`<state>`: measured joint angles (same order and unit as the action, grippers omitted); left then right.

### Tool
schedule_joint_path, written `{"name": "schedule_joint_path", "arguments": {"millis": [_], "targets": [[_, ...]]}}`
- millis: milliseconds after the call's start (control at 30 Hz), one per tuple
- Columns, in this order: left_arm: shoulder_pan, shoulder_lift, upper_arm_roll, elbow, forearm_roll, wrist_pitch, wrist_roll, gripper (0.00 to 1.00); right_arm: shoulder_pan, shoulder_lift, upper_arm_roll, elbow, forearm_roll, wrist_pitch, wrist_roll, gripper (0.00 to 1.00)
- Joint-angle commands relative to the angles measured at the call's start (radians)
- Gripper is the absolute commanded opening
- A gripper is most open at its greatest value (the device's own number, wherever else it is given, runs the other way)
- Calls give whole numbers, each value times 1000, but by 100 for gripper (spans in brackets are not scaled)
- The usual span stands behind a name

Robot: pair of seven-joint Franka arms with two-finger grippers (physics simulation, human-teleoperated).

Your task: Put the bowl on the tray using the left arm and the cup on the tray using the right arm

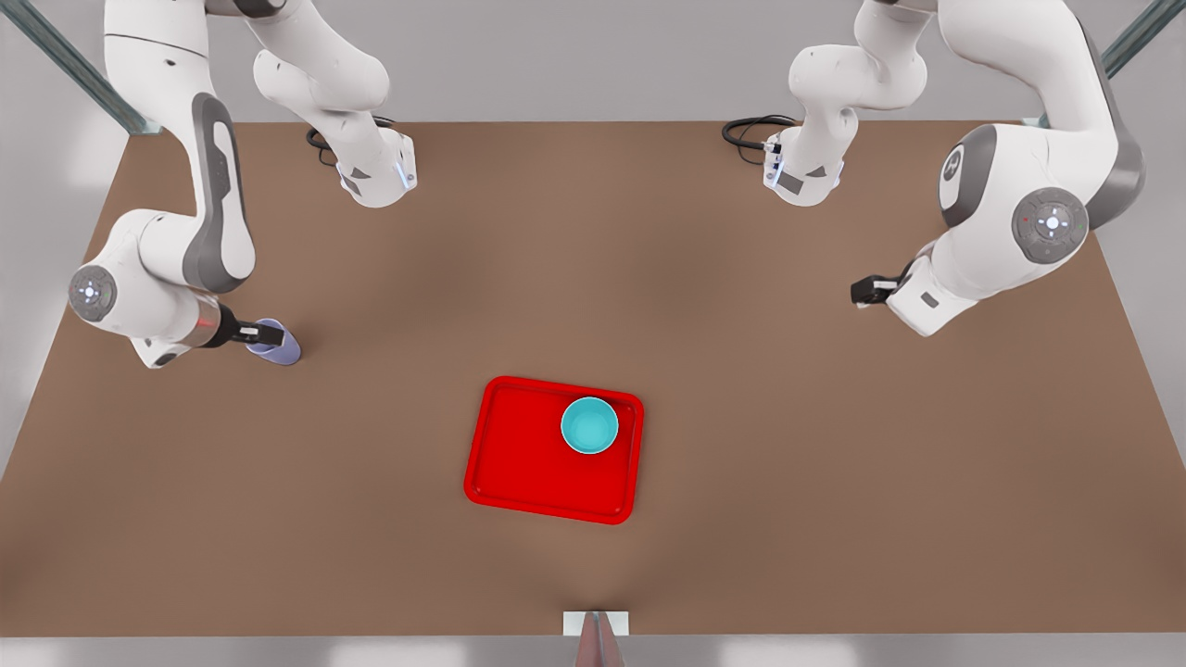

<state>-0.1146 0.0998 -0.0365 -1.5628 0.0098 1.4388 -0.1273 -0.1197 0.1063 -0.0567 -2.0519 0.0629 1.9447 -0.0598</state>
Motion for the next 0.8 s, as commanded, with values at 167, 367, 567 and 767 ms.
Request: {"name": "schedule_joint_path", "arguments": {"millis": [167, 367, 567, 767], "targets": [[0, -3, 0, -2, -1, 0, 0, 100, -49, 49, 0, -4, -2, 43, -63, 100], [0, -3, 0, -2, -1, 0, 0, 100, -100, 102, -2, -25, -6, 99, -133, 100], [0, 1, 1, -2, -1, 2, 0, 100, -127, 102, -2, -70, -6, 137, -169, 100], [0, 3, 1, -3, -1, 3, 0, 100, -144, 101, -2, -86, -6, 140, -181, 100]]}}
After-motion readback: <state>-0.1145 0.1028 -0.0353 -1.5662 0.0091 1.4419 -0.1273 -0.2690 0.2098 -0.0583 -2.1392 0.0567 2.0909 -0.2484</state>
